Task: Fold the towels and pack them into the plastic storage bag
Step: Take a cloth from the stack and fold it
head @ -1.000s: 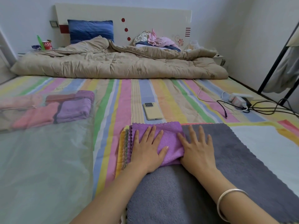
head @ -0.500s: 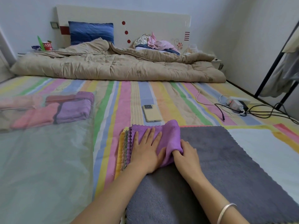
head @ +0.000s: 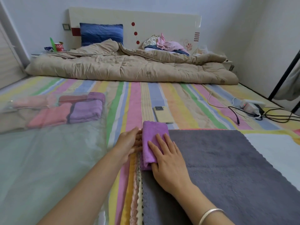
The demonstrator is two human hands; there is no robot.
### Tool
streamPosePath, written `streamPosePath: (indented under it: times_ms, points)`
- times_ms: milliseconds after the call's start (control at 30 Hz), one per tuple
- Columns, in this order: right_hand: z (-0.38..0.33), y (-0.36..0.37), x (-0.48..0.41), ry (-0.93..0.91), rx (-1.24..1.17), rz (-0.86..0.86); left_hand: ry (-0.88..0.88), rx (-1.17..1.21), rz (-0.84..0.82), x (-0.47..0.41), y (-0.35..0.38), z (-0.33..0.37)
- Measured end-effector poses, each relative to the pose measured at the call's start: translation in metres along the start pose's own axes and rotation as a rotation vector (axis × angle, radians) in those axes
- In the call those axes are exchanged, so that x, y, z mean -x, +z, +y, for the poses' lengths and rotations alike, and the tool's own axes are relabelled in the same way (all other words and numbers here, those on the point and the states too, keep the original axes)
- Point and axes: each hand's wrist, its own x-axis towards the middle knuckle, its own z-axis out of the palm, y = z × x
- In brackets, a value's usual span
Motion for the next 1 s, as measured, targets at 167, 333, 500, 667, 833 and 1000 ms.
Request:
streamPosePath:
  times_ms: [167, 333, 500, 667, 833, 1000]
  points:
    - [-0.003, -0.003, -0.001, -0.015, -0.001, -0.082, 0.12, -0.164, 0.053, -0.009, 0.004, -0.011]
    - [0.0, -0.036, -0.014, 0.294, -0.879, -0.226, 0.167, -0.316, 0.129, -0.021, 0.002, -0.023]
    - [0.019, -0.03, -0.032, 0.917, -1.226, -0.148, 0.193, -0.332, 0.117, -0.022, -0.001, -0.029]
    - [-0.009, -0.031, -0.039, 0.856, -1.261, -0.286, 0.147, -0.285, 0.034, -0.021, -0.008, -0.027]
    - [-0.047, -0.048, -0.035, 0.839, -1.514, -0.274, -0.044, -0.394, -0.077, 0.015, -0.051, 0.025]
    - [-0.111, -0.068, -0.026, 0.591, -1.635, -0.444, -0.215, -0.149, -0.243, 0.067, -0.117, 0.054]
